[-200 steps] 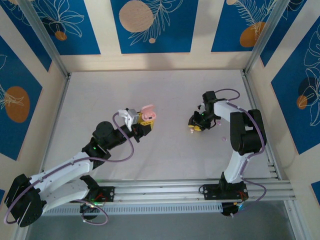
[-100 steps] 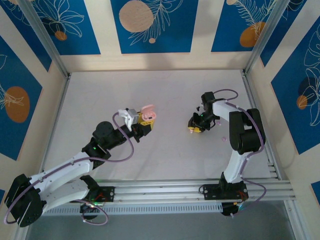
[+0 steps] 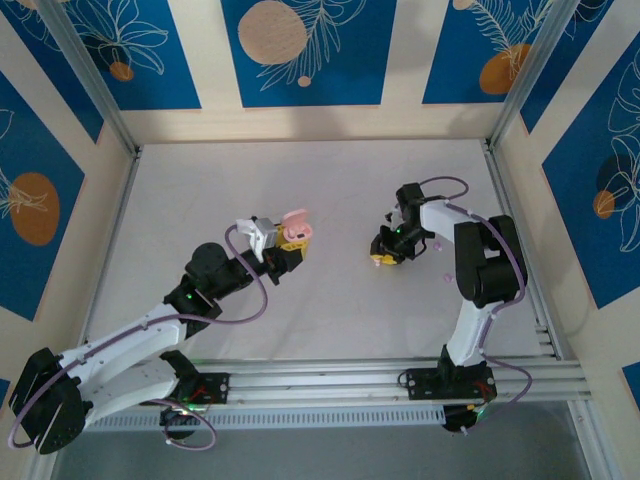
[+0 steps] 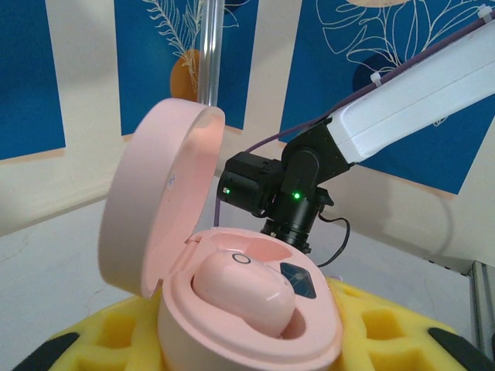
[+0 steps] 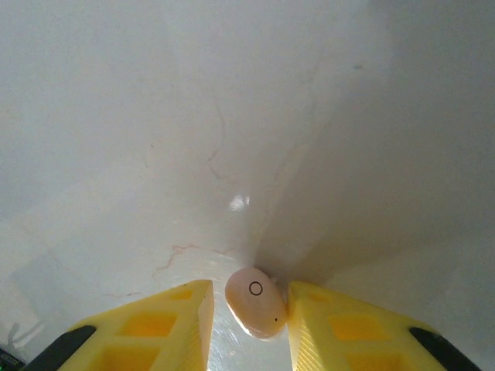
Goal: Insert wireless bluetooth earbuds into charging case
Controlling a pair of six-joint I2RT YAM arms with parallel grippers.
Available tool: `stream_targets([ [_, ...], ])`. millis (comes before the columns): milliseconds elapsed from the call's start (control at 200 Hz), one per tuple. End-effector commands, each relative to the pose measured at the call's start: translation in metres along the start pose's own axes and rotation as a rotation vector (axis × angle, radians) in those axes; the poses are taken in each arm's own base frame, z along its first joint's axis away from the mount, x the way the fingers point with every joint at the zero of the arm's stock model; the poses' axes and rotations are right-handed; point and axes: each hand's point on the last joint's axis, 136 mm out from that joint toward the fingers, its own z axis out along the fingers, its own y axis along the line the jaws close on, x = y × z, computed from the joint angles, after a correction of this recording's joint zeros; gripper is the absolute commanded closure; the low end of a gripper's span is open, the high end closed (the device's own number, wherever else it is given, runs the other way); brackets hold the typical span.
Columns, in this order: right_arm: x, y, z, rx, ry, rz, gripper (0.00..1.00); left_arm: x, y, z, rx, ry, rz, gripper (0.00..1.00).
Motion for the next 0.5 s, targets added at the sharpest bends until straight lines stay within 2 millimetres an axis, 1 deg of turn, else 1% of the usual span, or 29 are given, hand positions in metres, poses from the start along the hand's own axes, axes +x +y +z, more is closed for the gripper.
stream_targets([
  [0,0.0004,0.008,0.0017,-0.018,0.028,-0.023,0.68,-0.0102,-0.0052,0.0008,0.014,-0.029,-0.006,0.75],
  [235,-0.0007,0.011,0.0043,-0.005,0.044,-0.037,0.69,-0.0108,-0.0055,0.0002,0.014,-0.03,-0.007,0.75],
  [370,0.0027,0.0131,0.0062,0.007,0.061,-0.05,0.69,-0.0101,-0.0049,-0.0002,0.011,-0.028,-0.007,0.75],
  [495,0.0069,0.0146,0.0077,0.014,0.075,-0.058,0.71,-0.0104,-0.0045,-0.0004,0.009,-0.029,-0.006,0.75],
])
